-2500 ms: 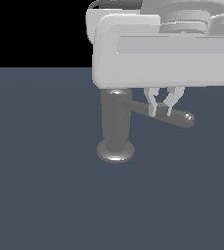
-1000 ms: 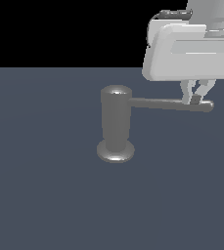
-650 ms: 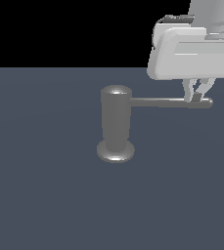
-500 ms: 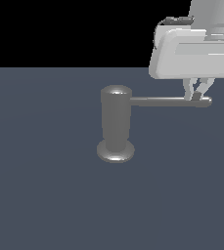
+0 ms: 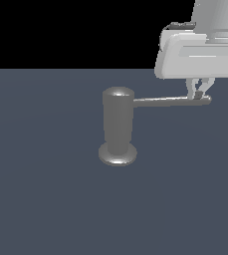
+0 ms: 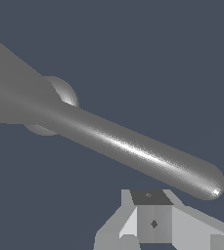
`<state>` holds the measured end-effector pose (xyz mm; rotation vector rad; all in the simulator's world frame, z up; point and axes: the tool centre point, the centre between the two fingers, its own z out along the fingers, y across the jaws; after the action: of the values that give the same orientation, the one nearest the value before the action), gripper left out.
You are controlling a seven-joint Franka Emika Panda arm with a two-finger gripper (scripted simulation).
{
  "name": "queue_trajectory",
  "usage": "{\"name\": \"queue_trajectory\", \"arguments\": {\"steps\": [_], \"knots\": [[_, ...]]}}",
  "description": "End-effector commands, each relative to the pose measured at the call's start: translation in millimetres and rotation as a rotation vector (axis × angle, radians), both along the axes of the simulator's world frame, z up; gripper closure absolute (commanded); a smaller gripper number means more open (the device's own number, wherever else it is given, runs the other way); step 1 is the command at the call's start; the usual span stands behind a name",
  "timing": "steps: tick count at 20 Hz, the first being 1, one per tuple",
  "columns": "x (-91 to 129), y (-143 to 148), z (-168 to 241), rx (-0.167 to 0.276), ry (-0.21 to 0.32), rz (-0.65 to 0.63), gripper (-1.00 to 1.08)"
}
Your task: Turn on the faucet by rotating a designated handle.
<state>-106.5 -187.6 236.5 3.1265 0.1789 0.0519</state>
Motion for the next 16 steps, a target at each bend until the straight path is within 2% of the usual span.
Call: {"name": "queue_trajectory", "arguments": {"steps": [1, 16], "knots": [[3.7, -4.7, -9.2, 0.003, 0.018, -0.003, 1.08], [40.4, -30.7, -13.8, 0.006, 0.029, -0.011, 1.08]]}}
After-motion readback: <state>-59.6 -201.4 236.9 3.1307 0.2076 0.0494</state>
